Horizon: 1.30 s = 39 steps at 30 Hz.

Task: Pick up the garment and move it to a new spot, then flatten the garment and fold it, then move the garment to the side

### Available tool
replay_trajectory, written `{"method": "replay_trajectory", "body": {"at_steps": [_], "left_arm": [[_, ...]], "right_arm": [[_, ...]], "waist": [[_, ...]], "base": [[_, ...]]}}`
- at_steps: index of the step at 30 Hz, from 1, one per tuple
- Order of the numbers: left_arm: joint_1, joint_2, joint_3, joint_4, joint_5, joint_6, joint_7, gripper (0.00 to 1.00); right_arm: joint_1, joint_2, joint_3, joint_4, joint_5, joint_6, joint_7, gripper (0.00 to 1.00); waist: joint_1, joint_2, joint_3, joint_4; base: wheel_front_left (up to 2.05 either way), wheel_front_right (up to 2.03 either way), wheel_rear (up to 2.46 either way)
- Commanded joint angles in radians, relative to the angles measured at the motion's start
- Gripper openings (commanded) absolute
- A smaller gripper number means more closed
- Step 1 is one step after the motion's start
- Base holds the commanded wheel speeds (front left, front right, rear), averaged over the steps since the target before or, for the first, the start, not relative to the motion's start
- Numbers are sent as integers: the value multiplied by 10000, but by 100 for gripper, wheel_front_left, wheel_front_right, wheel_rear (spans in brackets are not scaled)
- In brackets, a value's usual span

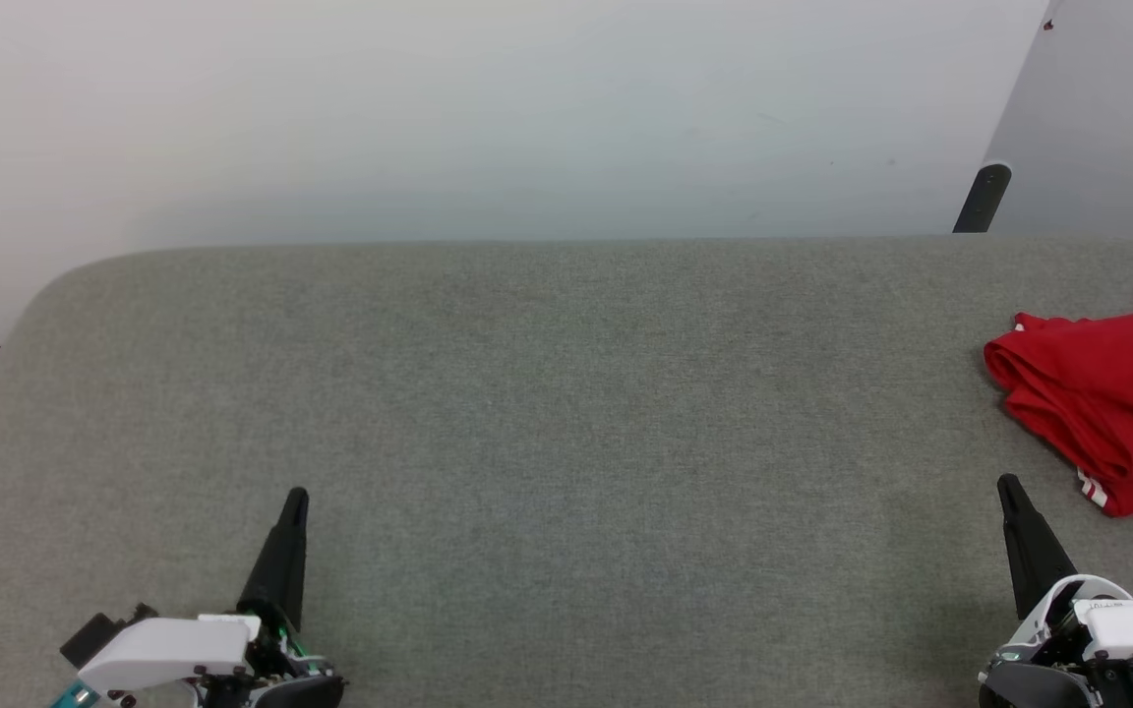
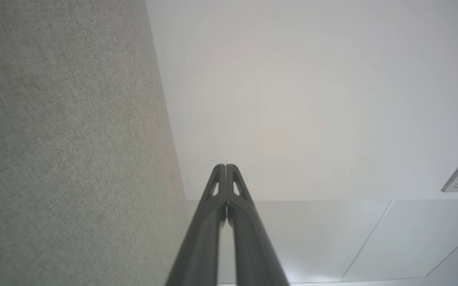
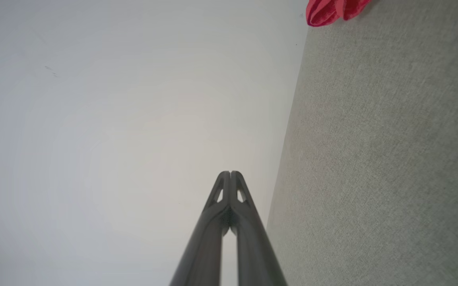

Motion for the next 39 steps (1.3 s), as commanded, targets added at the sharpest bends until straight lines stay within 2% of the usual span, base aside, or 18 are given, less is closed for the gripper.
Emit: {"method": "replay_trajectory", "body": {"at_steps": [1,39], "left_arm": [[-108,-21,35,13,41,-3,10,0],[-109,-29,46,12,59,-3,27,0]], "right_arm": [[-21,33,30,3,41,0,-2,0],[-21,31,32,3,43,0,-4,0]], "waist": [[0,0,0,0],[0,0,0,0]], "base": [[0,0,0],[0,0,0]]}}
